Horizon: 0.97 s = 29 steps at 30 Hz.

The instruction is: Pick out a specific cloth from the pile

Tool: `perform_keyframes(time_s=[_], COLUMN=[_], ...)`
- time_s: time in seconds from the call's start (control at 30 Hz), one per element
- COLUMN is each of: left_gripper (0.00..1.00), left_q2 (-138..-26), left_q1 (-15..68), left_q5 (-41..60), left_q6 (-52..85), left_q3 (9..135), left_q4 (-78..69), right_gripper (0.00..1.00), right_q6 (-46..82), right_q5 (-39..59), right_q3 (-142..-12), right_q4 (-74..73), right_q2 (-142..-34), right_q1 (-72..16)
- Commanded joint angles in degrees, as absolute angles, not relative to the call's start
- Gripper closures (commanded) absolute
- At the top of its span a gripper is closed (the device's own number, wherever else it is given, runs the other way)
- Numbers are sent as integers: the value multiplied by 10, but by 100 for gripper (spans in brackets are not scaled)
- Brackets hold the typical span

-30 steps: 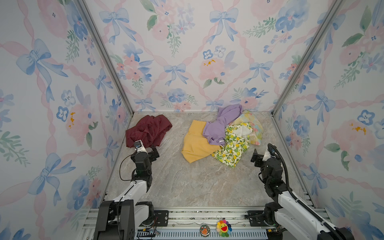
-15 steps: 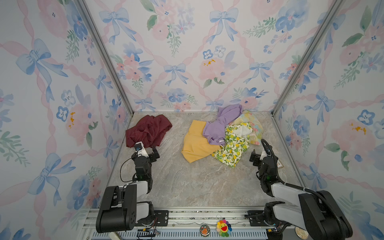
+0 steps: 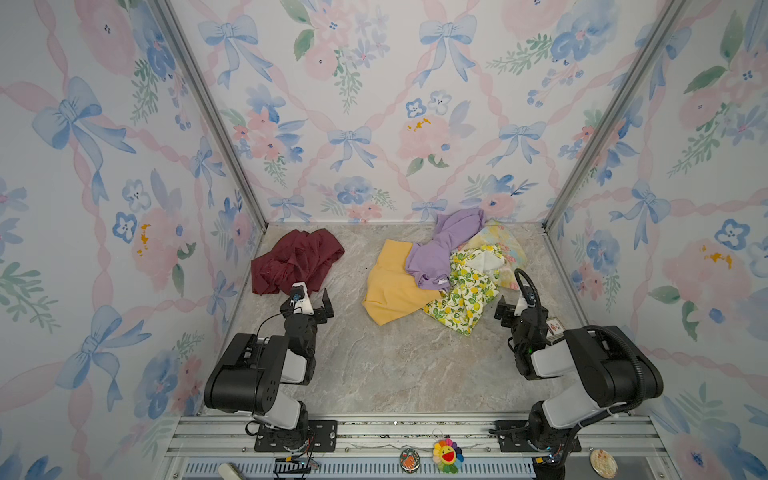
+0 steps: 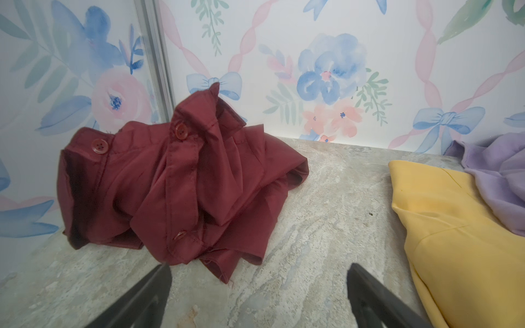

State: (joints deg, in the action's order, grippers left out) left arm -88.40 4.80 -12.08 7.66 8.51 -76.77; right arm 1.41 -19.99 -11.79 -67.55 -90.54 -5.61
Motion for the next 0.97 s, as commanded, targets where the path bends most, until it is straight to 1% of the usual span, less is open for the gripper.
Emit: perform_keyframes(time_s=[0.0,0.1,0.13,0.23,0.67,0.7,0.73,0.93], left_gripper=[2,2,2,2,2,2,2,2], left_q2=[-885,-888,-887,-887,-884,-884,-884,-884], left_q1=[57,57,57,57,60,60,59,60], left_q5=[-165,-166,-166,-166,-169,-169,-169,-170], left_q6=[60,57,57,58,57,57,57,57], left_q3=[97,99,99,99,97,96,97,97], left_q4=[-784,-785,-786,-786,-786,-786,-786,-786], right_gripper=[3,3,3,3,3,3,3,3], right_q6=[15,7,11,10,6,5,5,4], right_q5=[-189,-155,-128,-126,-126,-118,-89,-85], right_q3=[-151,-222,-224,-217,-220,-224,-229,-227], right_q4=[-667,-525,-506,-537,-527,-522,-511,-513], right_q2=[-894,-888,-880,-889,-888,-888,-888,-886], right_q1=[-51,-50,-38,-37,-41,-40,-33,-32])
